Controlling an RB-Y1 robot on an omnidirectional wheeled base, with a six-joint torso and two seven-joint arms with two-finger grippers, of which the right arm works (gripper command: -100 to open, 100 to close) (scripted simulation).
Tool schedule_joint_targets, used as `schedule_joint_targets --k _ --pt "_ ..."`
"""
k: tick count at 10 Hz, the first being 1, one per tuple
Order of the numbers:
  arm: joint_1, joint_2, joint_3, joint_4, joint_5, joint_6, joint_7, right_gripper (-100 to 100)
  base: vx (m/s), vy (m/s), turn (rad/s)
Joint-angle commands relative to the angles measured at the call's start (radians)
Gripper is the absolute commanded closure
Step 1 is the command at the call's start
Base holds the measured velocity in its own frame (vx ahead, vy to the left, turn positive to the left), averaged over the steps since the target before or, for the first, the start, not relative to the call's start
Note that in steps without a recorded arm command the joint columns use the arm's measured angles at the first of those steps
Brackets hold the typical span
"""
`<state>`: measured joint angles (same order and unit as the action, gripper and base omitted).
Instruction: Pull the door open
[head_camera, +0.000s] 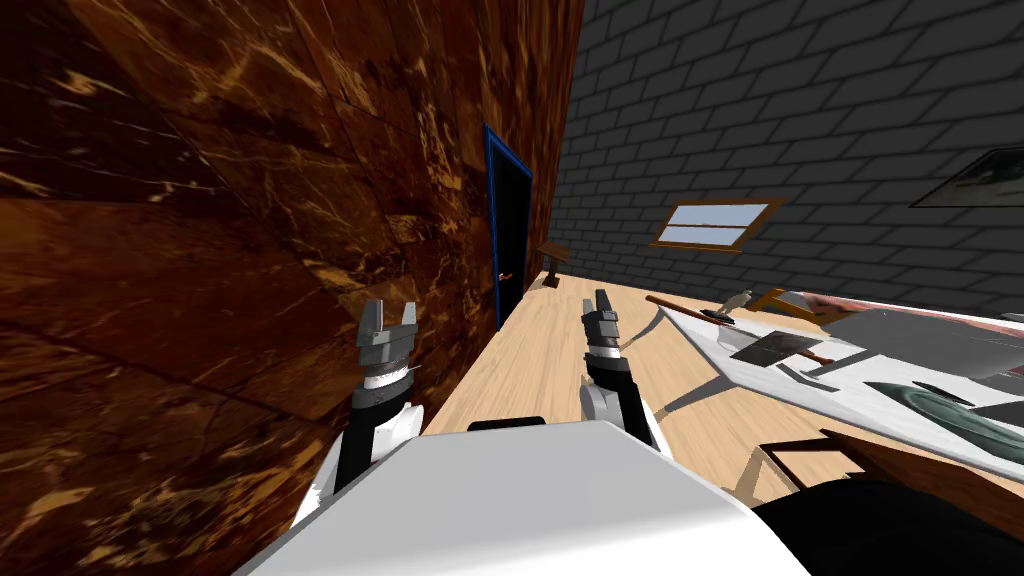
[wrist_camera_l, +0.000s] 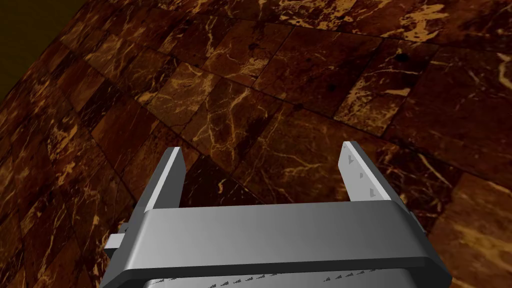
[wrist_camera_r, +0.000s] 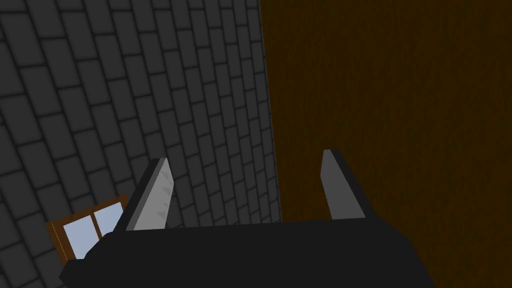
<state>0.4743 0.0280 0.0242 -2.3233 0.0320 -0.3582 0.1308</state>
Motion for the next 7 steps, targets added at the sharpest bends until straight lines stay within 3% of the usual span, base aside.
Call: schedule_joint_targets --k 1,7 --pt "-0.006 -0.016 0.001 0.035 -0.005 -0.014 -0.009 -100 -0.025 -0.025 0.161" --pt "-0.03 -0.066 0.003 0.161 -0.025 -0.065 -0.044 -100 0.143 -0.049 0.165"
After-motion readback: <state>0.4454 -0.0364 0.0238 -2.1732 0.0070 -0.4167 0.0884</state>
